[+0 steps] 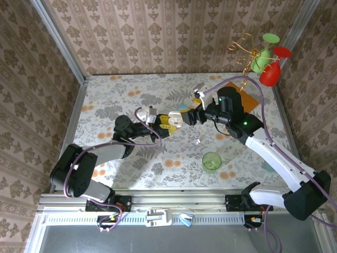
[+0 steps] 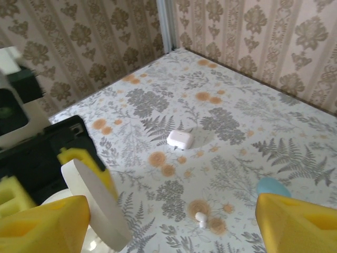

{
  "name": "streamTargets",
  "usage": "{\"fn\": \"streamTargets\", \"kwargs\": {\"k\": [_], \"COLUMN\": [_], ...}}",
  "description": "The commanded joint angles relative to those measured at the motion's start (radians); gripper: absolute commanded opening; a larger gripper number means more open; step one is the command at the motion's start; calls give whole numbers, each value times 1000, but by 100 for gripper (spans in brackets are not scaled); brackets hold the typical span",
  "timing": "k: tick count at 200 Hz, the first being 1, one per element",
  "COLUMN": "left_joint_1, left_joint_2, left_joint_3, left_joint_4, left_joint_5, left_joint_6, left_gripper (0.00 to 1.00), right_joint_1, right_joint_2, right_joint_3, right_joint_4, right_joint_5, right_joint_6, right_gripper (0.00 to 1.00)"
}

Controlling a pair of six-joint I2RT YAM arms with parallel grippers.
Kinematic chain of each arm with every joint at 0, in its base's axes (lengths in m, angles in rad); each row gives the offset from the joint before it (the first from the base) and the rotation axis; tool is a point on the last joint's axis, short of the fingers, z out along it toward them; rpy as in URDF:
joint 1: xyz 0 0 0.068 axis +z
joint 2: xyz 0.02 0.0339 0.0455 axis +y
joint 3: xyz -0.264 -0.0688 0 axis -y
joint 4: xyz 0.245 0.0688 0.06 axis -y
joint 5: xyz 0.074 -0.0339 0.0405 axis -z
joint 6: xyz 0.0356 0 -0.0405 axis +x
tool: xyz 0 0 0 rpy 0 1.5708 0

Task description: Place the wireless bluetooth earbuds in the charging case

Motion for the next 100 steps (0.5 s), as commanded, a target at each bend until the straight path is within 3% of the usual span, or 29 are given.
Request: {"fn": "streamTargets", "kwargs": {"k": [1, 75, 100], "left_joint_1": [-4, 11, 30], "left_joint_2": [-29, -22, -26], "left_joint_3": [14, 9, -5], "left_joint_4": [45, 45, 45], "left_joint_5": [40, 23, -7], "left_joint_6": [0, 20, 39], "left_gripper": [23, 23, 23], "right_joint_1": [-6, -6, -9], "right_joint_2": [15, -68, -108], "right_joint_3": [28, 38, 11], "right_joint_4": [-12, -1, 8], "right_joint_5": [43, -17, 50], "right_joint_6": [5, 125, 201], "right_gripper": [83, 87, 97]}}
